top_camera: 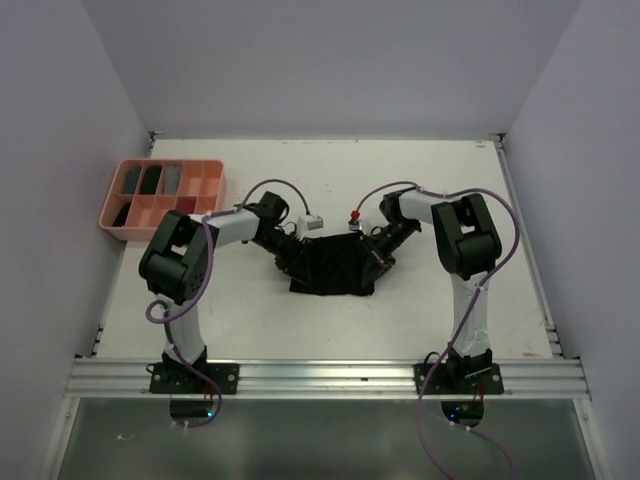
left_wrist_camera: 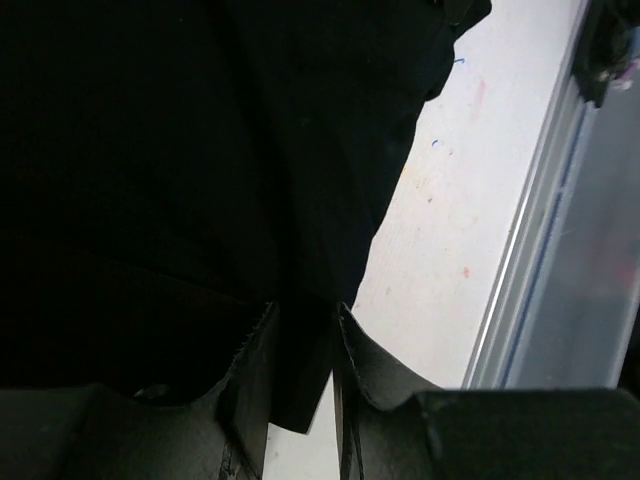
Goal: Roll the underwear
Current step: Fold the underwear
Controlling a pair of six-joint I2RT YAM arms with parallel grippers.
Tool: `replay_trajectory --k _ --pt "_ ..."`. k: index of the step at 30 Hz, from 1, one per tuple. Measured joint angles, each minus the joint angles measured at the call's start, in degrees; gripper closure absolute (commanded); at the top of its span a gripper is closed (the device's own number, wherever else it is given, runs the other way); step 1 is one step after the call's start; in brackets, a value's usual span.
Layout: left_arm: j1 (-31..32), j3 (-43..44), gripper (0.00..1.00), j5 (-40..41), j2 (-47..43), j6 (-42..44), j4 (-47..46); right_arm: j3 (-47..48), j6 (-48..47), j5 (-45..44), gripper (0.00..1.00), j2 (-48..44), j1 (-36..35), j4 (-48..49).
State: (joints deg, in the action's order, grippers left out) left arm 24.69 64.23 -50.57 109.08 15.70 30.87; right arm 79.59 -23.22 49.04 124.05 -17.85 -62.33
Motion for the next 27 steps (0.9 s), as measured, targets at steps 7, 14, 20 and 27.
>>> replay_trajectory --k 7,14,20,27 --pt "-2.99 3.17 0.74 -3.61 6.91 -2.54 2.27 2.73 -1.07 -1.38 1.00 1.60 0.98 -4.17" --pt "-4.00 4.61 0.75 -3.61 8.02 -2.73 4.37 8.11 -5.84 -4.76 1.00 4.26 2.10 -10.69" --pt "-4.00 5.11 0.74 -3.30 8.26 -2.67 5.14 9.60 -8.44 -6.08 0.96 5.05 3.04 -12.17" --pt "-3.96 5.55 0.73 -2.75 8.26 -2.47 5.88 9.53 -8.92 -5.86 0.55 5.31 3.06 -13.05"
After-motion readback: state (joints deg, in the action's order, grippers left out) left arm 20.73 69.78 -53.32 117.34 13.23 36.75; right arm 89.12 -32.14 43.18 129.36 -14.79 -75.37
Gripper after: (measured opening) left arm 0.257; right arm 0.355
